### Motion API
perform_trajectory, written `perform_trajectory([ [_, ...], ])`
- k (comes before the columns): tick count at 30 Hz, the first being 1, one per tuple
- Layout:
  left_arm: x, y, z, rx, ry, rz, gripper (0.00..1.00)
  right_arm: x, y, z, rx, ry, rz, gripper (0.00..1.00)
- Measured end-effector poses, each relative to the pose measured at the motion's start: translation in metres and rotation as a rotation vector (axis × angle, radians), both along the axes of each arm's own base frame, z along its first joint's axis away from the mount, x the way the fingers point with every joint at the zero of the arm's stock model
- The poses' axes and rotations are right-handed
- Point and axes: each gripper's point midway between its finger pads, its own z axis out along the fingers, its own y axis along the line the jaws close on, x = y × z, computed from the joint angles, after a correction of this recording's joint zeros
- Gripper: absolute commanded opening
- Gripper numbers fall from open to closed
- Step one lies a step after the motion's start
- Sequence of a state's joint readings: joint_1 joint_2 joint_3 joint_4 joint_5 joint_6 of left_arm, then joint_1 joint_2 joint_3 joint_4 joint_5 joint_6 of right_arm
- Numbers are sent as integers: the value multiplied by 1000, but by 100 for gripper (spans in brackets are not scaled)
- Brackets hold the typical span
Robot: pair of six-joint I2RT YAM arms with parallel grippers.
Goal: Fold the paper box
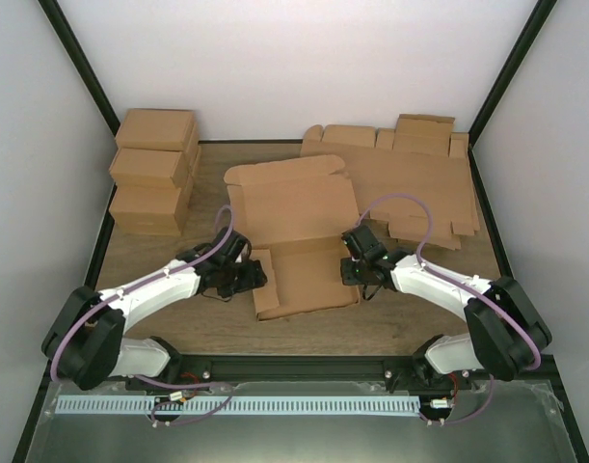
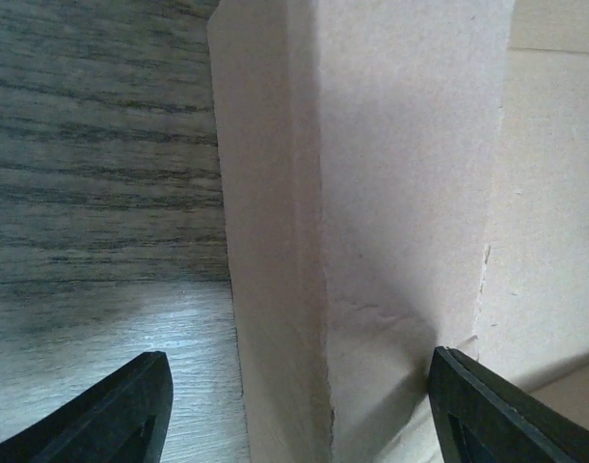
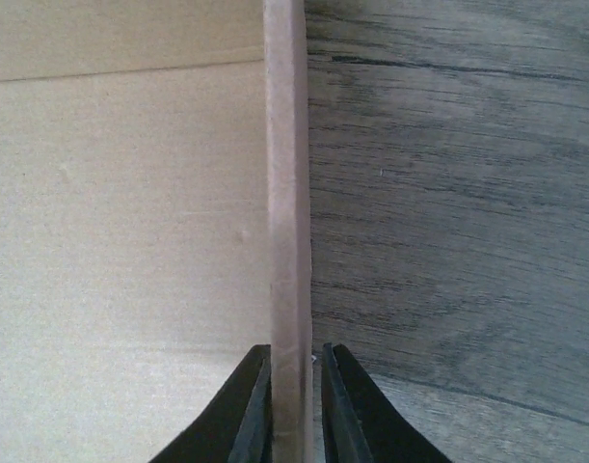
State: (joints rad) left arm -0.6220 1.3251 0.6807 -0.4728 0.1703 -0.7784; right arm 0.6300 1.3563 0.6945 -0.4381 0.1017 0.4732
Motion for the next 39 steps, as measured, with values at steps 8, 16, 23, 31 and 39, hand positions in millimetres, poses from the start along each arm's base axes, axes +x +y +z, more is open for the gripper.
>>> perform_trajectory([
  [8, 0, 1, -3, 16, 3, -8, 44, 0, 1, 0, 1, 1, 2, 29],
  [16, 2, 2, 0, 42, -12, -13, 44, -3, 7, 18, 47, -36, 32, 62],
  [23, 2, 0, -1, 61, -25, -22, 45, -15, 28, 54, 120, -105, 132, 75],
  [31, 3, -1, -3, 72, -20, -30, 45, -58, 89, 103, 294, -233, 500, 89],
  [39, 3, -1, -3, 74, -23, -39, 45, -111, 131, 81, 441, -255, 835, 95],
])
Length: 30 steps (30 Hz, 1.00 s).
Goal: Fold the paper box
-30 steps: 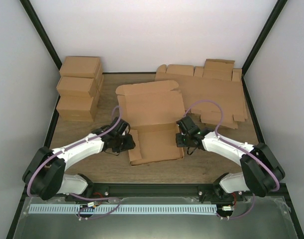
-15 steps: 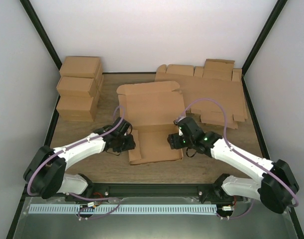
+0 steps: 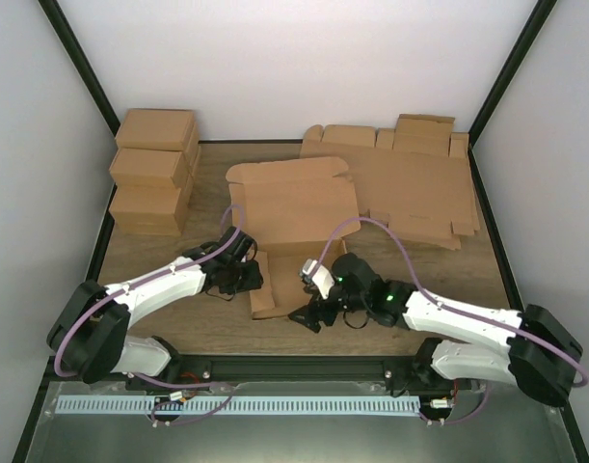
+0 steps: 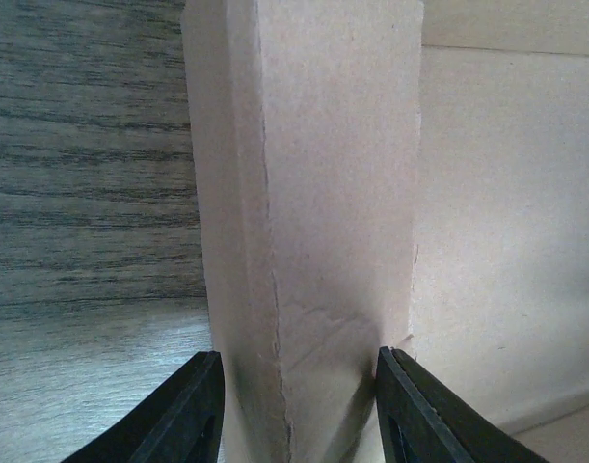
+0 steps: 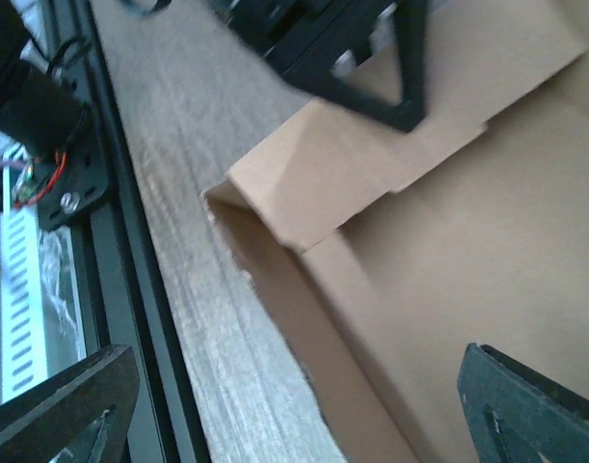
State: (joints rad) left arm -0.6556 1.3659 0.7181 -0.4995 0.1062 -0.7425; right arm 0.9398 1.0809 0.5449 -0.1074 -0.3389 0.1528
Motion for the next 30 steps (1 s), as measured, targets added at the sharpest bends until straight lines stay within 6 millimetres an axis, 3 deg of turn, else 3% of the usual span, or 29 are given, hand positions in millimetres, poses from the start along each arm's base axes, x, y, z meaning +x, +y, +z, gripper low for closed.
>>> perform_trajectory([
  [6, 0, 0, 0, 4, -5, -14, 45, -24, 19, -37, -101, -70, 188, 93],
  [10, 0, 0, 0, 6, -7, -19, 45, -30, 33, -53, -187, -165, 281, 91],
  [17, 0, 0, 0, 6, -8, -20, 46, -13, 46, -71, -307, -289, 299, 88],
  [25, 0, 0, 0, 5, -8, -25, 46, -3, 42, -86, -355, -275, 262, 62],
  [30, 0, -1, 0, 8, -14, -40, 46, 7, 40, -90, -355, -204, 227, 58],
])
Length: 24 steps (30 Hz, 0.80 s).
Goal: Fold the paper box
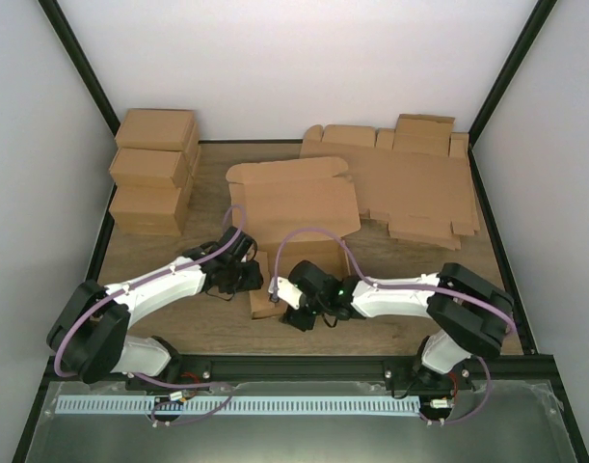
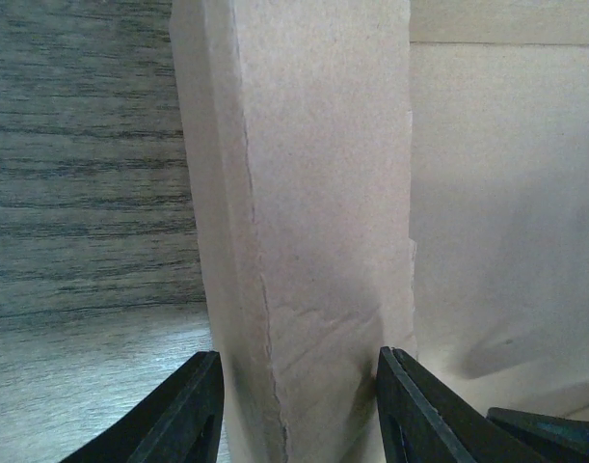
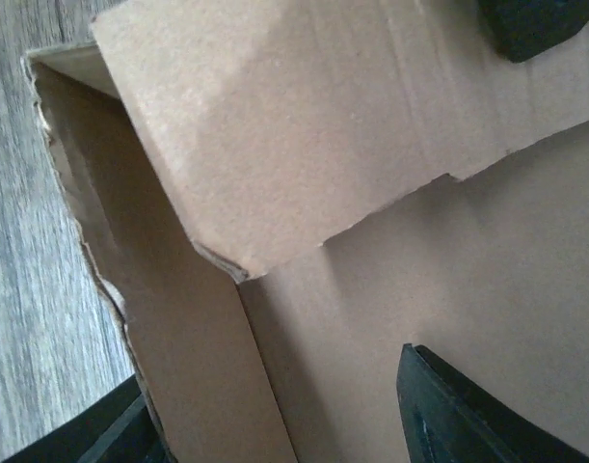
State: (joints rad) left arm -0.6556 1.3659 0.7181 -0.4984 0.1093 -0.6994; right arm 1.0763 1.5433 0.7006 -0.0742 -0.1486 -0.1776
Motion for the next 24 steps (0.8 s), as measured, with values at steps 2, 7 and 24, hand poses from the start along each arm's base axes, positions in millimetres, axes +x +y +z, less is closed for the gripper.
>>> perform_trajectory([
  [2, 0, 0, 0, 1, -1, -2, 46, 2, 1, 0, 4, 33, -11, 58],
  [7, 0, 0, 0, 0, -4, -3, 46, 2, 3, -4, -3, 124, -38, 55],
  [24, -9, 4, -6, 15, 20, -25, 49, 12, 1, -6, 16, 287, -159, 57],
])
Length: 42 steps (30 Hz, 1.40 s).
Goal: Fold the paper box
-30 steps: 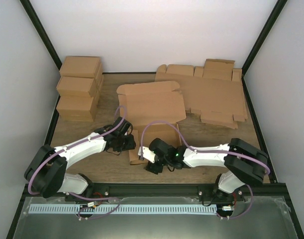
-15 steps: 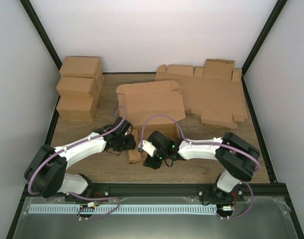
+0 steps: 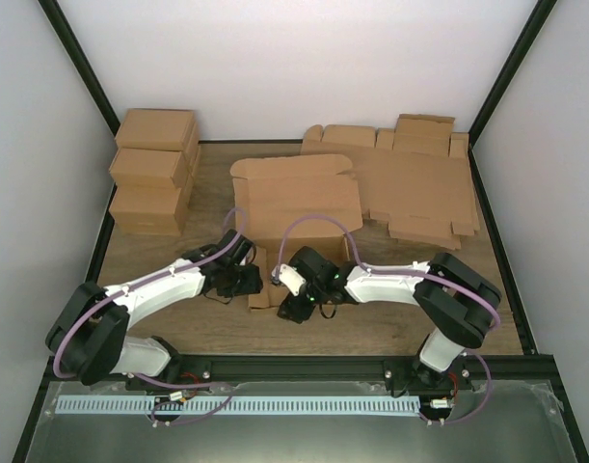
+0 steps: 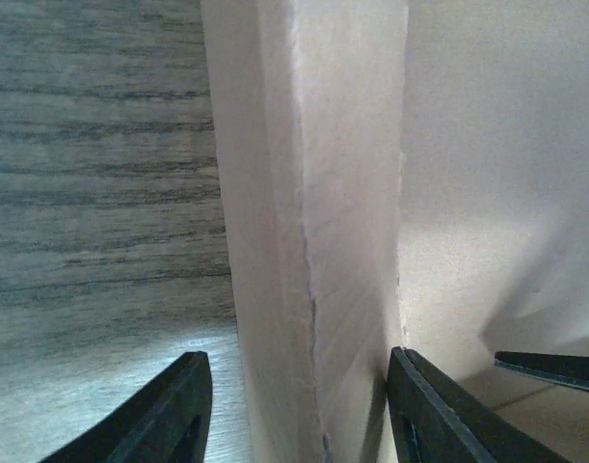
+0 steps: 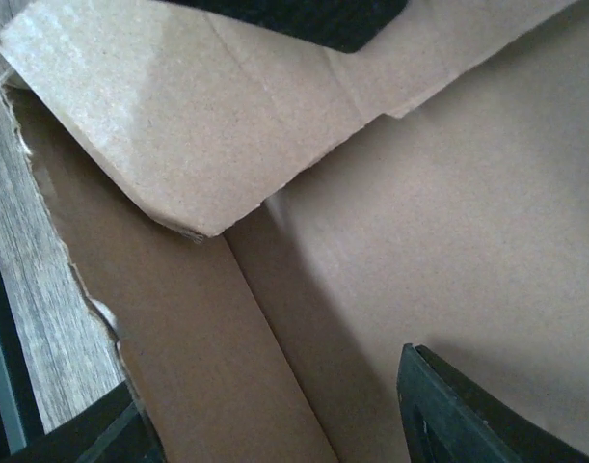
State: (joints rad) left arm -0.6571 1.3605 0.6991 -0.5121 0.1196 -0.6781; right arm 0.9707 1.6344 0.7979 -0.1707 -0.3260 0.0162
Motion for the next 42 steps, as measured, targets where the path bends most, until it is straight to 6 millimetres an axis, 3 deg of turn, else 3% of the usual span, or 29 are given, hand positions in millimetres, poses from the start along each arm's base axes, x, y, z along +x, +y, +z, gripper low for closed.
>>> perform_trajectory([
  [6, -1, 0, -1, 1, 1, -1, 40, 3, -2, 1, 11, 21, -9, 60],
  [10, -1, 8, -12, 67, 29, 5, 24, 3, -2, 1, 11, 25, -13, 84],
  [13, 1, 16, -14, 140, 36, 17, 12, 6, -3, 8, 17, 14, -34, 87],
  [18, 4, 25, -10, 225, 23, 22, 5, 14, -1, 41, 91, -55, -60, 88],
  [25, -1, 24, -10, 289, 5, -9, 4, 22, -5, 84, 191, -125, -124, 86],
  [27, -2, 23, -9, 302, -7, -19, 4, 29, -11, 90, 207, -129, -171, 81],
  [32, -4, 16, -7, 297, -27, -31, 4, 52, -34, 92, 235, -83, -354, 34],
  [37, -6, 11, -3, 223, -56, -4, 4, 59, -29, 77, 249, 53, -472, 3],
  [42, -8, 5, -2, 166, -68, 15, 5, 60, -17, 50, 234, 238, -589, 1],
])
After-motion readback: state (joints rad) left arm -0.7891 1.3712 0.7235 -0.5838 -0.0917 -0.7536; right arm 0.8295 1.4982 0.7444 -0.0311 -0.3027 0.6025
